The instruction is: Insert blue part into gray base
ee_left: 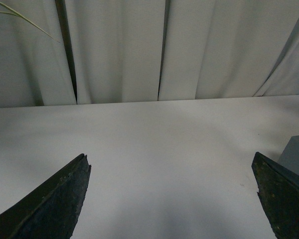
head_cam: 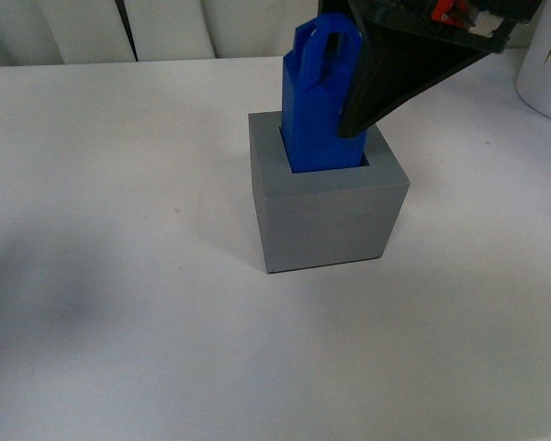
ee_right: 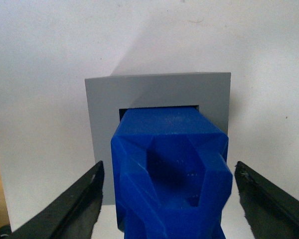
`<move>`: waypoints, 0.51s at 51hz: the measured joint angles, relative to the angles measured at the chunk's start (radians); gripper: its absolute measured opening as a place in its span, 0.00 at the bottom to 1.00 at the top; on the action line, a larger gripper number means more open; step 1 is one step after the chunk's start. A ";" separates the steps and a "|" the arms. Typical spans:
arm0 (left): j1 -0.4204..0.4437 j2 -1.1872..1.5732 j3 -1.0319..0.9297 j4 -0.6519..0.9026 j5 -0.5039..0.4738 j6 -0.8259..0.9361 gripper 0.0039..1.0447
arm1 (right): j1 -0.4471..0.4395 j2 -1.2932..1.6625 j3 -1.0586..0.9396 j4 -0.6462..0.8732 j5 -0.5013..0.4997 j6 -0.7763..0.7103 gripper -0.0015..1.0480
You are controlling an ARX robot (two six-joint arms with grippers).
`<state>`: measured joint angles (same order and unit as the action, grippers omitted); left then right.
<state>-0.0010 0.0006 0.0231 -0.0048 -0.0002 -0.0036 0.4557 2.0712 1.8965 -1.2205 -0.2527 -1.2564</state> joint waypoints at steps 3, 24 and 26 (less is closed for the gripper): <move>0.000 0.000 0.000 0.000 0.000 0.000 0.94 | -0.005 -0.008 -0.016 0.020 -0.025 0.008 0.83; 0.000 0.000 0.000 0.000 0.000 0.000 0.94 | -0.085 -0.406 -0.428 0.381 -0.249 0.124 0.93; 0.000 0.000 0.000 0.000 0.000 0.000 0.94 | -0.097 -0.460 -0.493 0.440 -0.265 0.148 0.93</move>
<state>-0.0010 0.0006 0.0231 -0.0048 -0.0002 -0.0036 0.3584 1.6115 1.4036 -0.7803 -0.5175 -1.1088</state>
